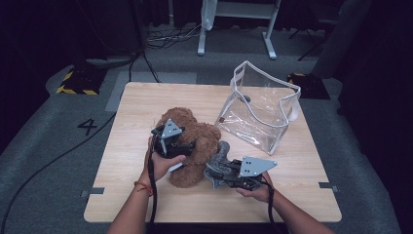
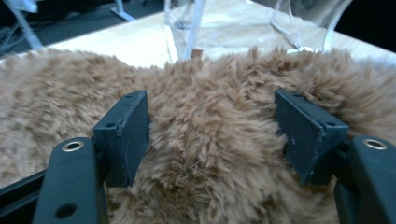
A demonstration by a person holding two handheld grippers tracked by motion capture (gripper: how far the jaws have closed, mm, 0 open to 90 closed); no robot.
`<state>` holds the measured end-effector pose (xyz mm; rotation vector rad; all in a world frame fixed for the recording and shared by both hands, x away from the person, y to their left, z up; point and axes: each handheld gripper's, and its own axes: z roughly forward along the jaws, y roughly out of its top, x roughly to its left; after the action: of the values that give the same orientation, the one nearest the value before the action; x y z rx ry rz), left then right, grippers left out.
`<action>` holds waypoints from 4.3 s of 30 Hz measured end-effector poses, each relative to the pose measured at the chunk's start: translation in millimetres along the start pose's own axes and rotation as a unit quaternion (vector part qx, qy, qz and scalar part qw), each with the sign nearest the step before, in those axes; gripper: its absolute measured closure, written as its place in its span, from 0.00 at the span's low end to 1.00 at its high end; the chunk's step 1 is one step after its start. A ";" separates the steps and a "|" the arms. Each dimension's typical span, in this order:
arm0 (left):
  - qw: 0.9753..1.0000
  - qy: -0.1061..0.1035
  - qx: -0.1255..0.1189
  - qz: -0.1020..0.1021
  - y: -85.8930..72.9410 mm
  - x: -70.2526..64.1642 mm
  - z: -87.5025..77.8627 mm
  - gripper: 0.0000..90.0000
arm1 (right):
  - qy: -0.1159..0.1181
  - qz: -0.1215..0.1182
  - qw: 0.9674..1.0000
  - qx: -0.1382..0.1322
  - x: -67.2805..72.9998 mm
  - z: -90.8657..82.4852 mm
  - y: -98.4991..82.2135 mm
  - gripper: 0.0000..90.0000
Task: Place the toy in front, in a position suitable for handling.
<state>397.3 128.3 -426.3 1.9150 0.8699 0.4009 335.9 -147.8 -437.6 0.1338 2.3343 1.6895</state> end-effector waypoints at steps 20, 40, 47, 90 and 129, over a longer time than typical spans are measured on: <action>0.999 0.026 0.031 0.031 -8.2 -0.3 2.3 0.33 | 0.043 0.003 0.994 0.101 26.2 46.3 -20.7 0.80; 0.999 0.019 0.035 0.018 -13.8 2.7 3.1 0.33 | -0.131 0.126 0.982 0.053 -75.4 23.9 -29.0 0.80; 0.999 0.015 0.040 0.021 -13.7 1.4 5.5 0.32 | -0.121 0.128 0.976 0.130 -77.9 28.1 -39.3 0.80; 0.959 -0.103 0.057 -0.259 -16.7 50.9 31.3 0.09 | -0.143 0.069 0.968 0.195 -67.3 -44.4 -55.7 0.68; 0.991 -0.094 0.054 -0.077 0.1 34.3 13.7 0.17 | -0.124 0.041 0.972 0.196 -67.2 -53.3 -15.9 0.28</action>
<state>429.3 144.2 -435.8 1.9321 0.9201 0.0810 388.0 -216.9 -426.8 0.4913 2.4602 1.1415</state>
